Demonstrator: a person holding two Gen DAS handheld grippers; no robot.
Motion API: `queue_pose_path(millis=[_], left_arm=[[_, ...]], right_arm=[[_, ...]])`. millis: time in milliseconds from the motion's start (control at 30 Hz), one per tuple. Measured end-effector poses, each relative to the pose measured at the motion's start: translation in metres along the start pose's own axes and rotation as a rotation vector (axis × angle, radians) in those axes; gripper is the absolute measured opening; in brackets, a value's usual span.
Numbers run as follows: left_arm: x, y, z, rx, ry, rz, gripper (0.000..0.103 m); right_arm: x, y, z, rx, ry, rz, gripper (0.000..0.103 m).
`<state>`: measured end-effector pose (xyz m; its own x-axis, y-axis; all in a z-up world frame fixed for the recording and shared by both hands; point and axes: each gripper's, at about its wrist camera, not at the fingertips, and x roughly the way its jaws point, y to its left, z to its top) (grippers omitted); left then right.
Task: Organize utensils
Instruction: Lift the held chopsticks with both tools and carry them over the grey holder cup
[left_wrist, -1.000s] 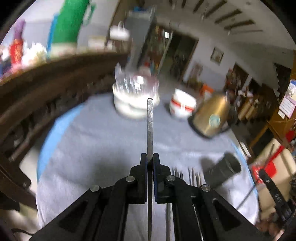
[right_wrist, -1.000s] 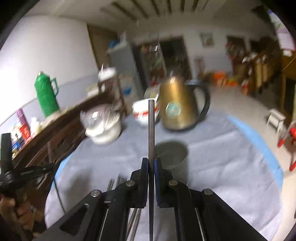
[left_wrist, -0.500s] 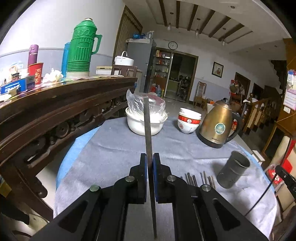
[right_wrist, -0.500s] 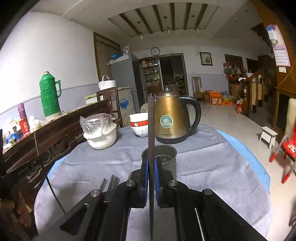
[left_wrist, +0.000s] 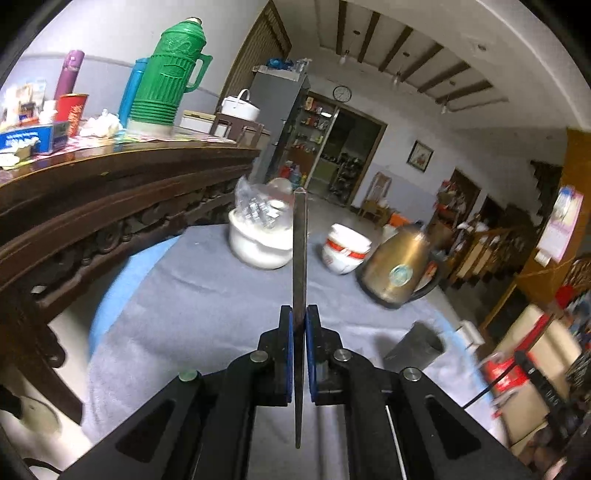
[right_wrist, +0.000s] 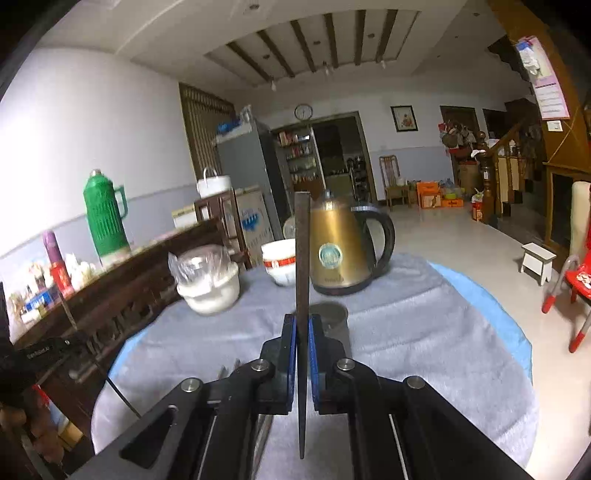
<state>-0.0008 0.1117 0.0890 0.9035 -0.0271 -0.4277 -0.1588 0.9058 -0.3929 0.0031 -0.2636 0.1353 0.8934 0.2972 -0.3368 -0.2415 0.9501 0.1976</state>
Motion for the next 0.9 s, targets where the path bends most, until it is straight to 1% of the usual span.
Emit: queue_pose_path(millis=[100, 133, 233, 467, 567, 700, 800, 900], left_arm=[[0.007, -0.007, 0.014, -0.052, 0.009, -0.083, 0.007], [0.01, -0.009, 0.017, -0.06, 0.01, -0.099, 0.007], [0.021, -0.026, 0.03, -0.089, 0.004, -0.174, 0.007], [0.046, -0.064, 0.054, -0.138, -0.057, -0.266, 0.007], [0.061, -0.083, 0.061, -0.133, -0.065, -0.282, 0.007], [0.082, -0.107, 0.064, -0.116, -0.082, -0.297, 0.007], [0.102, -0.124, 0.062, -0.077, -0.079, -0.287, 0.007], [0.122, -0.136, 0.055, -0.048, -0.05, -0.276, 0.007]], right_arm=[[-0.008, -0.003, 0.014, 0.015, -0.054, 0.004, 0.007], [-0.01, -0.004, 0.019, 0.021, -0.073, 0.003, 0.007], [-0.016, -0.009, 0.032, 0.041, -0.14, -0.008, 0.007], [-0.009, -0.028, 0.057, 0.131, -0.264, -0.041, 0.007], [0.002, -0.035, 0.065, 0.155, -0.293, -0.054, 0.007], [0.02, -0.038, 0.074, 0.165, -0.301, -0.055, 0.007], [0.041, -0.036, 0.077, 0.153, -0.282, -0.051, 0.007], [0.059, -0.034, 0.074, 0.134, -0.248, -0.051, 0.007]])
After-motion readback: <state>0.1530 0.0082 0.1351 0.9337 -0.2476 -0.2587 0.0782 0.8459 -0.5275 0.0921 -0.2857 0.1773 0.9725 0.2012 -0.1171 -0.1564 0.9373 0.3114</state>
